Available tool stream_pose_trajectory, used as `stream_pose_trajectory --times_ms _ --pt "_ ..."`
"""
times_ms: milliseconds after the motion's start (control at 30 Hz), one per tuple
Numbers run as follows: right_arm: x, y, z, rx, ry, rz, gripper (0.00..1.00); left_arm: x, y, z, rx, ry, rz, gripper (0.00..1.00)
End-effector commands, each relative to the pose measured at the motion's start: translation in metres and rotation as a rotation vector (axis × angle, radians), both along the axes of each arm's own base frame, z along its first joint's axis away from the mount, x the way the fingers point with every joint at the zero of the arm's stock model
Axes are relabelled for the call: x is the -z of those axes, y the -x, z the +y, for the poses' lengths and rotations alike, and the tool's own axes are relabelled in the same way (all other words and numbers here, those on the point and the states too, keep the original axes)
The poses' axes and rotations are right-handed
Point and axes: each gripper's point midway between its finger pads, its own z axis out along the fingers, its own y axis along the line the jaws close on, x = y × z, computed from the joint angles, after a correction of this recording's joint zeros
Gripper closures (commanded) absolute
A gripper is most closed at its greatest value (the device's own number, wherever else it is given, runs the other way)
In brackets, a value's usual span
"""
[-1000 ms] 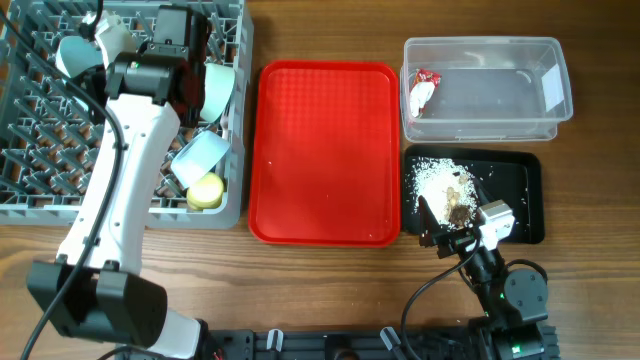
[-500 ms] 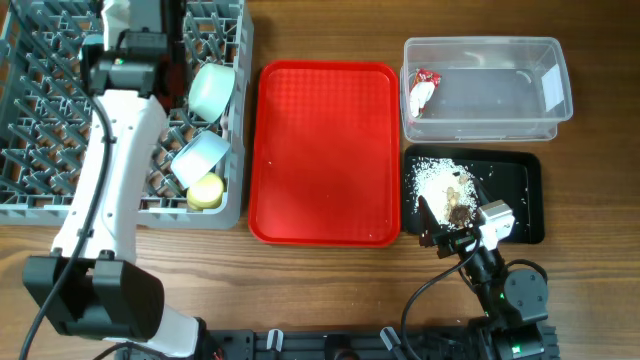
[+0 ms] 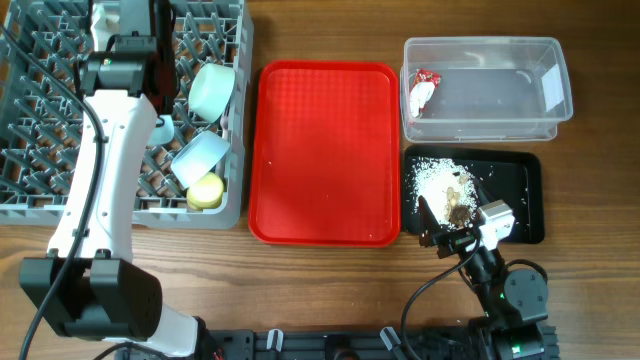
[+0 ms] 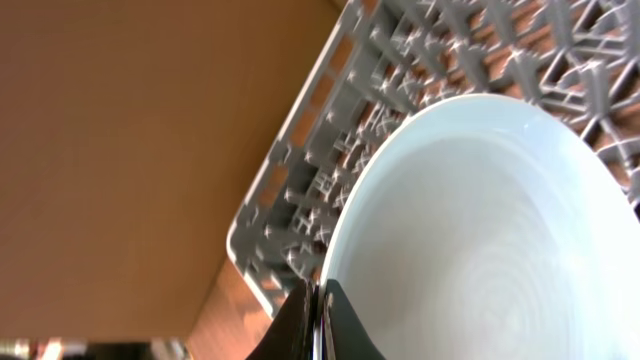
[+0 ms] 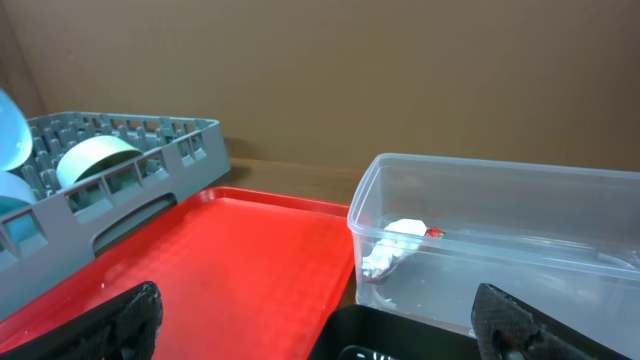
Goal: Sort waste into correct bins and load items into the dishwasher rack
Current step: 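Lift the light-blue plate and stand it upright in the dish rack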
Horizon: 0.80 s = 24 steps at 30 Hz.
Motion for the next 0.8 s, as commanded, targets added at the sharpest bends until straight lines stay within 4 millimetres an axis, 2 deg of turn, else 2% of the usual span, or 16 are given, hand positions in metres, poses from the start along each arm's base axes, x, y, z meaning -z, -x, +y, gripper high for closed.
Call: stream_pose_trajectory --times_ms 0,200,300,367,467,633,767 --pt "-0.002 0.001 0.0 -0.006 0.01 -0.014 0.0 0.005 0.013 0.004 -0.141 0.034 -0.111 0.96" --pt "-0.002 0.001 0.0 -0.006 0.01 -0.014 0.0 0.003 0.011 0.004 -0.137 0.03 -0.12 0.96" --pt "-0.002 0.001 0.0 -0.005 0.01 -0.014 0.0 -0.007 -0.008 0.003 -0.054 -0.008 -0.112 0.96" --pt "-0.002 0.001 0.0 -0.006 0.01 -0.014 0.0 -0.015 -0.031 -0.002 0.056 -0.027 -0.097 0.96" --pt "-0.002 0.001 0.0 -0.005 0.01 -0.014 0.0 -0.014 -0.055 -0.013 0.223 -0.001 -0.057 0.96" --pt "-0.002 0.001 0.0 -0.006 0.01 -0.014 0.0 -0.028 -0.069 -0.012 0.316 -0.083 -0.016 0.96" --pt "-0.002 0.001 0.0 -0.006 0.01 -0.014 0.0 -0.028 -0.071 -0.013 0.35 -0.1 0.016 0.96"
